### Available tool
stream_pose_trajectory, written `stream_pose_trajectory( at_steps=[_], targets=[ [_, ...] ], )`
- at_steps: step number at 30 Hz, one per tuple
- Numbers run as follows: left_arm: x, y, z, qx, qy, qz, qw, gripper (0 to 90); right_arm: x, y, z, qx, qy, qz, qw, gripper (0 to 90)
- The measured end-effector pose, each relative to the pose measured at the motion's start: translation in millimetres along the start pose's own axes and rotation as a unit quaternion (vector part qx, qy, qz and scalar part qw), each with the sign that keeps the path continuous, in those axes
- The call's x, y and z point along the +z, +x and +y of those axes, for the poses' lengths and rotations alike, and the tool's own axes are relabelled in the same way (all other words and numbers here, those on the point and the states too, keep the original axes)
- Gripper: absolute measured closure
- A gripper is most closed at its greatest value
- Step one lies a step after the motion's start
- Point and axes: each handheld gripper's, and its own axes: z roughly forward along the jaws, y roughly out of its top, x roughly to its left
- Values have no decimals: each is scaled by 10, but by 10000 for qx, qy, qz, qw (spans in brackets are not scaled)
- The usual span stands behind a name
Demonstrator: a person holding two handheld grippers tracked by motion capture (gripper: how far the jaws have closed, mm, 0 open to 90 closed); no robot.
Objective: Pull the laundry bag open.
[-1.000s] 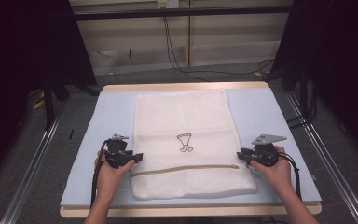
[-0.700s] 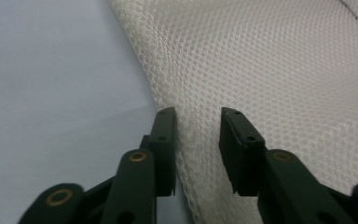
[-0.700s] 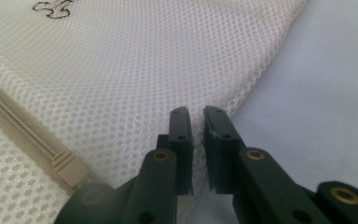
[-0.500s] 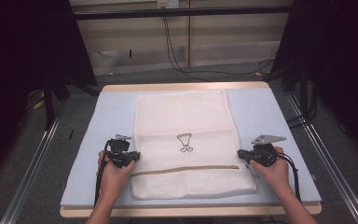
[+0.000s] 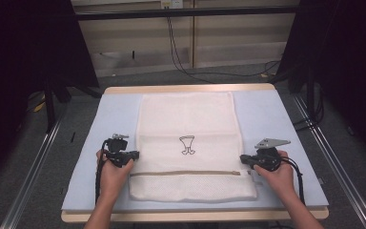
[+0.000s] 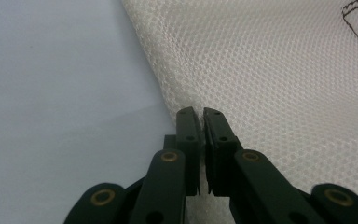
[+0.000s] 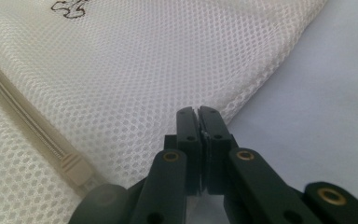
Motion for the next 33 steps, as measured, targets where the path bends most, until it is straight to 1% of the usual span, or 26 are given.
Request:
stream_pose_trajectory(
  at_steps=[2, 3, 5, 6, 7, 8, 9, 12, 13, 14, 15, 17, 18, 19, 21, 23, 27, 28, 30, 32, 33],
  targets=[
    [-25, 21, 4, 9, 20, 9, 10000, 859, -1, 12, 1, -22, 14, 9, 10000, 881],
    [-29, 26, 4, -35, -10, -5, 10000, 859, -2, 19, 1, -20, 32, 26, 10000, 881],
    [-51, 44, 2, -53, -17, 10, 10000, 859, -1, 31, 2, -17, 33, 60, 10000, 881],
    [-57, 48, 1, -71, -26, 16, 10000, 860, -1, 36, 3, -56, 18, 52, 10000, 881],
    [-70, 64, 2, -51, -6, 28, 10000, 860, -3, 45, 4, -44, 34, 75, 10000, 881],
    [-69, 64, 1, -121, -61, 35, 9999, 860, -3, 52, 6, -71, 33, 75, 9999, 881],
    [-75, 75, 1, -73, -20, 23, 10000, 860, -5, 61, 5, -75, 51, 76, 9999, 881],
    [-76, 85, -1, -108, -44, -13, 9999, 860, -14, 58, -2, -116, 31, 63, 9999, 881],
    [-87, 96, -1, -48, 10, -15, 10000, 859, -22, 54, -7, -86, 14, 102, 9999, 881],
    [-81, 88, -1, -104, -23, -18, 9999, 858, -30, 51, -11, -74, 17, 108, 9999, 881],
    [-80, 86, -1, -114, -17, -18, 9999, 858, -37, 52, -14, -60, 10, 125, 9999, 881],
    [-79, 92, 0, -115, 5, -23, 9999, 858, -37, 58, -16, -80, 10, 145, 9999, 881],
    [-87, 105, 3, -68, 39, -3, 10000, 858, -37, 65, -18, -71, 23, 147, 9999, 881],
    [-89, 105, 2, -131, 8, -31, 9999, 857, -35, 66, -19, -95, 38, 155, 9998, 881],
    [-98, 109, 2, -165, 0, -25, 9999, 856, -30, 69, -20, -117, 17, 160, 9998, 880],
    [-98, 108, 2, -174, 48, -35, 9998, 857, -29, 70, -20, -146, 5, 161, 9998, 881],
    [-96, 95, -1, -164, 36, -7, 9999, 856, -27, 81, -14, -168, 42, 129, 9998, 881],
    [-104, 102, 1, -122, 68, -22, 9999, 856, -28, 83, -14, -178, 40, 121, 9998, 881],
    [-99, 97, 0, -178, 62, -25, 9998, 854, -30, 82, -18, -277, 80, 136, 9995, 878],
    [-100, 92, 0, -186, 98, -16, 9998, 854, -32, 75, -23, -295, 68, 144, 9994, 876],
    [-106, 94, 3, -158, 140, -13, 9998, 855, -32, 77, -24, -297, 62, 142, 9994, 877]
  ],
)
